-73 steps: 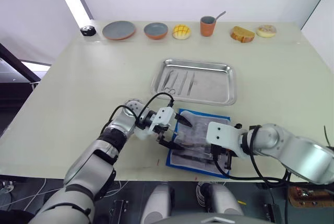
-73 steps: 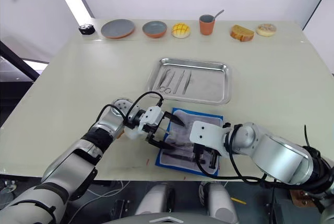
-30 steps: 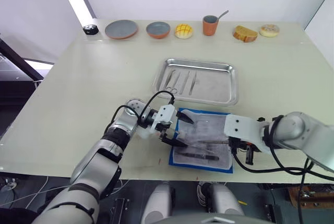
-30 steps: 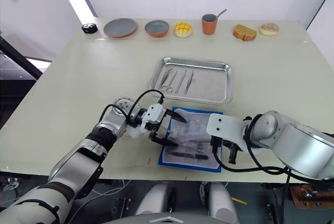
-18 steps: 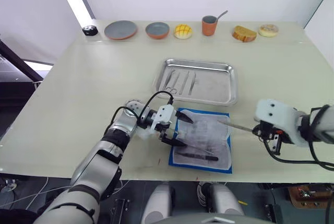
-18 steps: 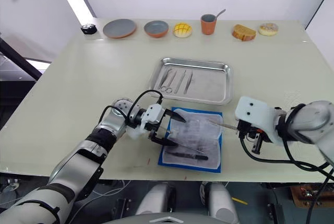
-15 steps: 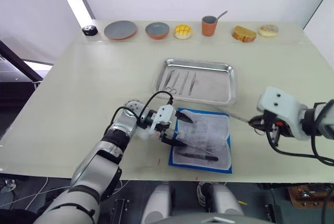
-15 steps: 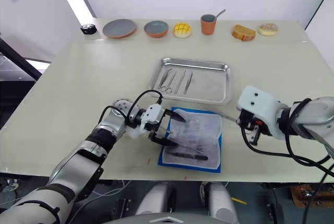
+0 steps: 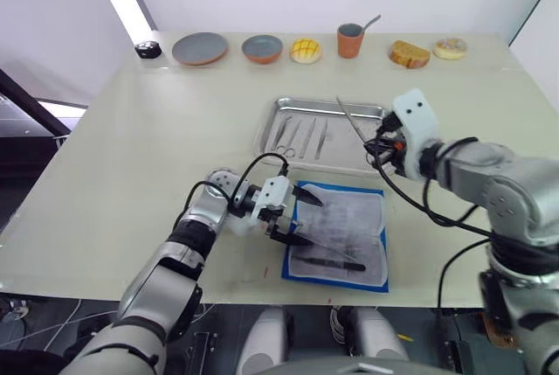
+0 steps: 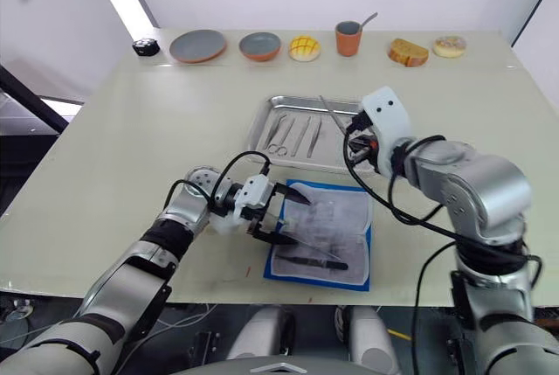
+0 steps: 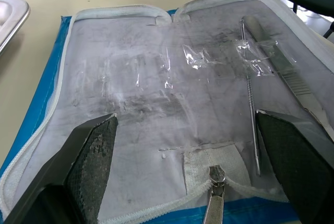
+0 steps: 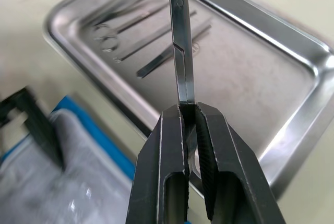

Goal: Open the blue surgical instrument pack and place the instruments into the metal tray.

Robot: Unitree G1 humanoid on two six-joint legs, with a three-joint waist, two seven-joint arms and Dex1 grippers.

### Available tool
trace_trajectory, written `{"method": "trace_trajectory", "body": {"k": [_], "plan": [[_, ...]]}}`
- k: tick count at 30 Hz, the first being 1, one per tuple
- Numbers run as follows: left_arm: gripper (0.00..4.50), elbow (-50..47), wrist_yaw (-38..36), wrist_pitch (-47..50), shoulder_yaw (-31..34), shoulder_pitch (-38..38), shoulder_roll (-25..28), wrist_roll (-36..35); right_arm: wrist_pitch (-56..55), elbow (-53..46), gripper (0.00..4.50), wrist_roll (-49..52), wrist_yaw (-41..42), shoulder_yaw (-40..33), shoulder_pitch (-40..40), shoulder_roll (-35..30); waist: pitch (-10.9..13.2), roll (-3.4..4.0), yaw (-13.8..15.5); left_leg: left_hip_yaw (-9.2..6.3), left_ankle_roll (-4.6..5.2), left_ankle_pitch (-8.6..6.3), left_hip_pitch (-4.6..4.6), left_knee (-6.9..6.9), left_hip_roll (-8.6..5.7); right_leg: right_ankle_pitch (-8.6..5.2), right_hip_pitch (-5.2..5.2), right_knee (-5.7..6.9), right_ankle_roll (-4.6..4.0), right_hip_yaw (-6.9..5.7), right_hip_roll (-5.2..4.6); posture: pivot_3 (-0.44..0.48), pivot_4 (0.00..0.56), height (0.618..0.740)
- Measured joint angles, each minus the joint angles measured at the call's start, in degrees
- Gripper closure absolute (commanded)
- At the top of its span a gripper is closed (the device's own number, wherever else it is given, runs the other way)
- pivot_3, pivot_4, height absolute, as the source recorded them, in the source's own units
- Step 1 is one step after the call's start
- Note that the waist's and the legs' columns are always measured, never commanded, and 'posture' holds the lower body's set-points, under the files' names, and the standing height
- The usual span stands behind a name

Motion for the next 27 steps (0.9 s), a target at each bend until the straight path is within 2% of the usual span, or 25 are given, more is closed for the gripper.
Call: {"method": "trace_trajectory", "body": {"k": [7,10,13,18,27], "plan": [[0.0,-1.8,0.4,1.0,1.0,1.3,0.4,0.5,0.8,14.7,4.45,-9.2,-11.2,0.0,-7.8,14.0,0.0,0.08,-0.3,0.05,0.0,0.0,0.08,-0.01,-0.01,0.0,0.0,0.08,-0.01,0.05,0.03,0.0,0.15,0.74],[0.0,-2.1,0.4,1.0,1.1,1.4,0.4,0.5,0.6,17.6,4.45,-10.4,-12.6,-1.3,-8.1,16.0,0.0,0.08,-0.3,0.07,0.0,0.0,0.07,-0.05,-0.02,0.0,-0.01,0.03,-0.01,0.06,0.02,0.0,0.15,0.74],[0.0,-2.4,0.5,1.1,1.5,1.9,0.7,0.6,-2.1,24.5,4.45,-12.8,-14.9,-3.5,-9.8,19.5,0.0,0.1,-0.4,0.12,0.0,0.0,0.12,-0.05,-0.03,0.01,-0.01,0.06,-0.01,0.11,0.02,0.0,0.15,0.74],[0.0,-3.1,0.6,1.1,2.3,2.7,0.7,0.8,-9.4,35.0,4.45,-15.5,-16.4,-4.2,-12.3,22.0,0.0,0.11,-0.5,0.17,0.0,0.0,0.17,-0.11,-0.01,0.01,-0.01,0.08,-0.01,0.15,0.05,0.0,0.15,0.74],[0.0,-4.2,0.6,1.3,2.9,4.0,1.4,0.8,-16.5,44.1,4.45,-16.7,-15.3,-3.7,-14.9,22.2,0.0,0.12,-1.3,0.2,0.0,0.0,0.24,-0.18,0.0,0.01,-0.01,0.09,-0.01,0.2,0.05,0.0,0.15,0.74]]}}
